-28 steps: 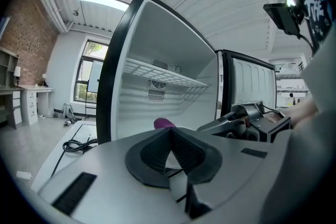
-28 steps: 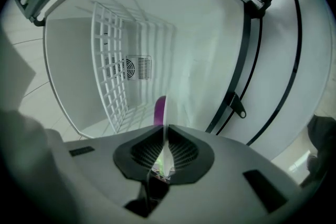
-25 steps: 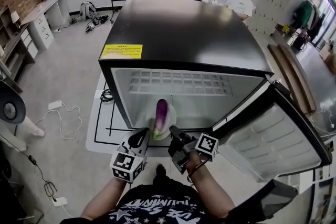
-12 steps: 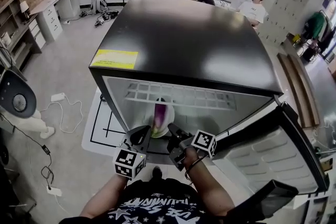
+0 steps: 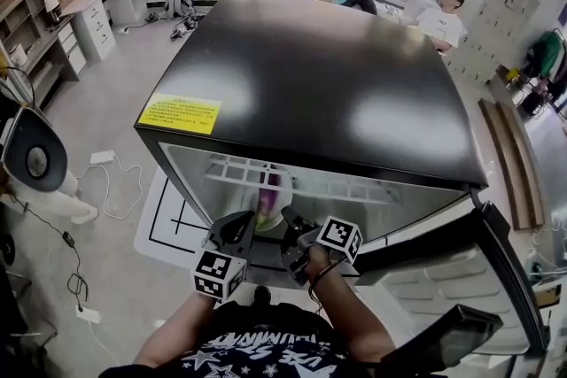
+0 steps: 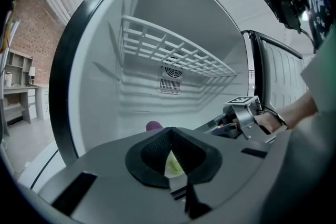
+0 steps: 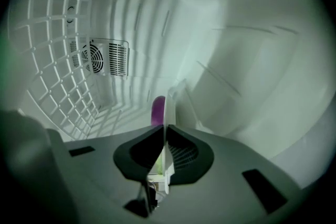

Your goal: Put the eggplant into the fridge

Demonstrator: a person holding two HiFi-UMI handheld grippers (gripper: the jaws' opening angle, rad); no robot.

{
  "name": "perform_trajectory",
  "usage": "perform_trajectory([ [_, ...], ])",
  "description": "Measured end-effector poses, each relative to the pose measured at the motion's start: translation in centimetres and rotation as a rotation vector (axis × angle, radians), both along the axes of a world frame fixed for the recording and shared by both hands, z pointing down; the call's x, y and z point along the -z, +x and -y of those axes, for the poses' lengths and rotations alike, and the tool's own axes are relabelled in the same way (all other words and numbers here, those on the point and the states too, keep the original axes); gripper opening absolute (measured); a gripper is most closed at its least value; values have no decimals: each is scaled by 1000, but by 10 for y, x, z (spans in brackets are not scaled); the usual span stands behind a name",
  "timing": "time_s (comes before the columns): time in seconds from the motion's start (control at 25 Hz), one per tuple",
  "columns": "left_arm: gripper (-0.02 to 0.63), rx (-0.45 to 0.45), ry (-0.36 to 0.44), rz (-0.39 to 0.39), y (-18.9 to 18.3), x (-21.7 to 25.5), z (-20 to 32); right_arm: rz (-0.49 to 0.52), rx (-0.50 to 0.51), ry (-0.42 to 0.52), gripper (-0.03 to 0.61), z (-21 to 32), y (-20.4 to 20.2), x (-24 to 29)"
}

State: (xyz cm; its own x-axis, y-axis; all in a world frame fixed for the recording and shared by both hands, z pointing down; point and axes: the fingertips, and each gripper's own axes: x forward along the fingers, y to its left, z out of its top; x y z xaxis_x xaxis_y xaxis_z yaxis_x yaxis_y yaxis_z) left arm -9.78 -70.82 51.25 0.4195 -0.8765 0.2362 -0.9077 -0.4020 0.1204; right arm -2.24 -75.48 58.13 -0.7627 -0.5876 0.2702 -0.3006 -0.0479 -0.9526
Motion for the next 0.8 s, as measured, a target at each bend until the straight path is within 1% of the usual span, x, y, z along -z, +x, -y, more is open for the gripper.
perform_trajectory([
  [0.2, 9, 6, -13, -2, 0, -4, 8, -53, 22, 13, 28, 10, -1, -6],
  [0.36, 9, 9, -19, 1, 2, -8, 10, -116, 19, 14, 28, 14, 6, -14],
  [0.48, 9, 12, -22, 4, 0, -9, 10, -160, 17, 53, 28, 19, 8, -14],
  [0.6, 9, 14, -24, 4, -3, -8, 11, -200, 38, 95, 28, 22, 4, -10],
  [0.8, 9, 13, -24, 5, -3, -7, 14, -264, 91, 107, 28, 25, 0, -10],
])
